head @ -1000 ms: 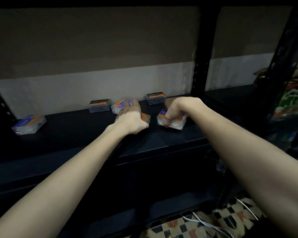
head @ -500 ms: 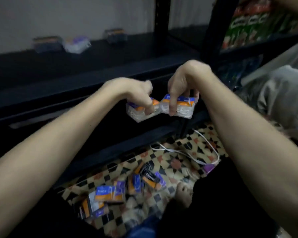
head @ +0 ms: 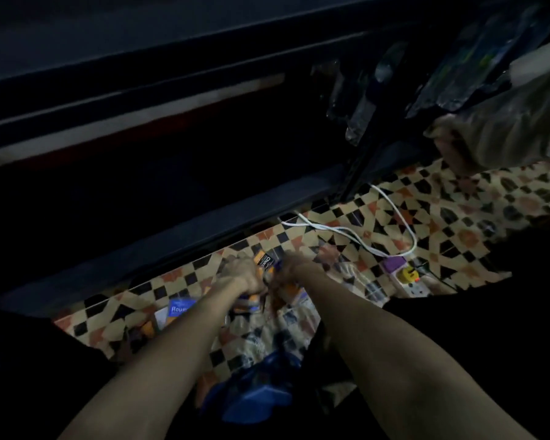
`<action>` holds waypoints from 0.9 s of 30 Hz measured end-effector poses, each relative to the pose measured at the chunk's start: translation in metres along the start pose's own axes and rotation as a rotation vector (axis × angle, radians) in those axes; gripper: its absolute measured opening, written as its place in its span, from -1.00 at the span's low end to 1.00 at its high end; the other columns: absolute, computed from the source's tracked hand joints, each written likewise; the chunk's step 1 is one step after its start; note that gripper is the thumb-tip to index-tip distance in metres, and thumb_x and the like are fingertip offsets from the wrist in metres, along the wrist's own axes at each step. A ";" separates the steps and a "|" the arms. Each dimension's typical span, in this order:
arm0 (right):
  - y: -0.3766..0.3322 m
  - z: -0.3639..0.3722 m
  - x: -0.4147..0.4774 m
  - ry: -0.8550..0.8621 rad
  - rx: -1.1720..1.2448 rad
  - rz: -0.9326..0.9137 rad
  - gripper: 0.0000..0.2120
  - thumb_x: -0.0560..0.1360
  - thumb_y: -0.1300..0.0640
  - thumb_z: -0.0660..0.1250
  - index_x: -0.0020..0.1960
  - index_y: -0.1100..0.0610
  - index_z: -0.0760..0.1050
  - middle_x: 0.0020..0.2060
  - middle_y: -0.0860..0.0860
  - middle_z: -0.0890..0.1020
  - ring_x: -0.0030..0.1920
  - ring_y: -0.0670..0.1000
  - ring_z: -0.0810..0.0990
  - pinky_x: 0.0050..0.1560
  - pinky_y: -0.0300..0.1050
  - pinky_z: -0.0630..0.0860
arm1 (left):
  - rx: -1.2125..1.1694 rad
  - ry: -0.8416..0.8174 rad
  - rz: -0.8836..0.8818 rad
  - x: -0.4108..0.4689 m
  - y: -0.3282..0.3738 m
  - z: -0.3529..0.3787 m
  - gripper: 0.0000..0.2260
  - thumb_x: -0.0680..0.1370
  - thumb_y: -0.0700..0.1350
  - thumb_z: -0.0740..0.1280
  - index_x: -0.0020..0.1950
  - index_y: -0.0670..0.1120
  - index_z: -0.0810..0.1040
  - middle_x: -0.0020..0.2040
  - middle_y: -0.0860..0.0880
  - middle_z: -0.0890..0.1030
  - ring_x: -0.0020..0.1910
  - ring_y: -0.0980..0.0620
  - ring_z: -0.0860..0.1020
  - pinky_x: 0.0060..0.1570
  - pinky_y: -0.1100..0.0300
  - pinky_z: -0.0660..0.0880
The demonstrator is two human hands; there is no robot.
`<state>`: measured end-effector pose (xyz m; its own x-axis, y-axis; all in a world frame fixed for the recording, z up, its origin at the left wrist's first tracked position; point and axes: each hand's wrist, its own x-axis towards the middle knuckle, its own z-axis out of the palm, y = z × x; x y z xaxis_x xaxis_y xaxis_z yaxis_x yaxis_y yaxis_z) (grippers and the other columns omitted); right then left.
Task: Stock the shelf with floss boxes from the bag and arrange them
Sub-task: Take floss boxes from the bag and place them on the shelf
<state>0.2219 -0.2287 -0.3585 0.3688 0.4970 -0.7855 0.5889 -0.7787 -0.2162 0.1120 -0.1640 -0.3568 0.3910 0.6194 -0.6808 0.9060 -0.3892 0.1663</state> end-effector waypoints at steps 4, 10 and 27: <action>0.003 0.030 0.022 0.013 0.062 -0.021 -0.41 0.34 -0.04 0.55 0.27 0.19 0.50 0.12 0.15 0.62 0.08 0.14 0.61 -0.04 -0.09 0.50 | 0.002 -0.028 -0.023 0.002 -0.010 0.018 -0.24 0.39 0.15 0.53 0.40 -0.21 0.31 0.31 -0.19 0.44 0.27 -0.16 0.47 0.15 0.09 0.50; -0.016 -0.034 0.009 -0.056 -0.057 -0.078 -0.66 0.52 -0.04 0.39 0.12 0.22 0.54 0.04 0.13 0.62 -0.03 0.12 0.59 -0.02 -0.04 0.52 | 0.206 -0.080 0.011 -0.003 -0.004 -0.025 -0.56 0.46 0.03 0.48 0.26 -0.12 0.51 0.26 -0.10 0.55 0.20 -0.08 0.53 0.12 0.08 0.53; -0.154 -0.278 -0.268 0.491 -0.148 -0.519 -0.79 0.54 0.09 0.37 0.10 0.18 0.56 -0.15 0.10 0.71 -0.09 0.13 0.72 -0.03 0.11 0.67 | 0.023 0.747 0.308 -0.213 0.015 -0.316 -0.76 0.50 0.05 0.40 0.14 0.04 0.58 0.14 -0.11 0.55 0.12 -0.21 0.53 0.07 0.01 0.51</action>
<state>0.2322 -0.1352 0.0464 0.2752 0.9298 -0.2445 0.8539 -0.3532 -0.3821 0.0932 -0.0862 0.0163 0.6349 0.7708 0.0515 0.7395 -0.6258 0.2480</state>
